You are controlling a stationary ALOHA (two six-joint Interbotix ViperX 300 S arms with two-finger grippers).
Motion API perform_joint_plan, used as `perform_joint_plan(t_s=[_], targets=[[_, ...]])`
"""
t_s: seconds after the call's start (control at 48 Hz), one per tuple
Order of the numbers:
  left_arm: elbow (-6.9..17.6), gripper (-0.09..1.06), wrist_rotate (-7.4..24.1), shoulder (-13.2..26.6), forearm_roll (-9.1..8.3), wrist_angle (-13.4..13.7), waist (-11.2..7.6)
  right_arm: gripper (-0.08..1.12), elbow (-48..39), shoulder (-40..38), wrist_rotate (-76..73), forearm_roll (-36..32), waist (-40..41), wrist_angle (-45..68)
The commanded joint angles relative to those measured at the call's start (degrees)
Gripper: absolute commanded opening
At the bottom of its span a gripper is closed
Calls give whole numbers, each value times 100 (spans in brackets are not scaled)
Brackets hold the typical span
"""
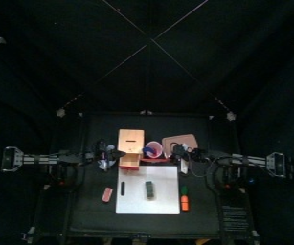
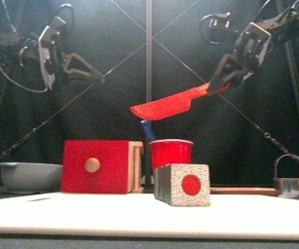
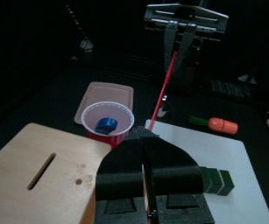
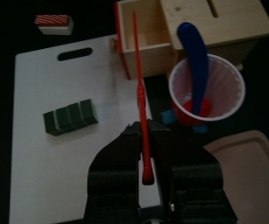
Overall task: Place sushi on board then cut the sushi with the knife then place the pieces on the plate
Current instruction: Grasp knife edge with left hand
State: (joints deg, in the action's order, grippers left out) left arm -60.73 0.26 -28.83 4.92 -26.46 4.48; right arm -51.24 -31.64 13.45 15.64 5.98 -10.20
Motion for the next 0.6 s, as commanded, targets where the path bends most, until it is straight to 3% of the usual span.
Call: perform_joint_plan(t_s=[0.021,0.146,0.312,0.438,0.604], targets=[[158,40,-44,141,-202,-123,-264,43,-185,-97,-35,0,-325,642],[220,58,-53,369,-158,-193,-703,43,-483,-97,-44,-18,-598,1336],[457,79,-44,888,176,-316,-1160,43,-668,-70,-62,-9,-765,1872],[606,87,-18,1195,343,-325,-1222,43,-668,-53,-70,-9,-809,1872],[721,87,-18,1415,369,-352,-1169,43,-677,-44,-70,9,-879,1872]])
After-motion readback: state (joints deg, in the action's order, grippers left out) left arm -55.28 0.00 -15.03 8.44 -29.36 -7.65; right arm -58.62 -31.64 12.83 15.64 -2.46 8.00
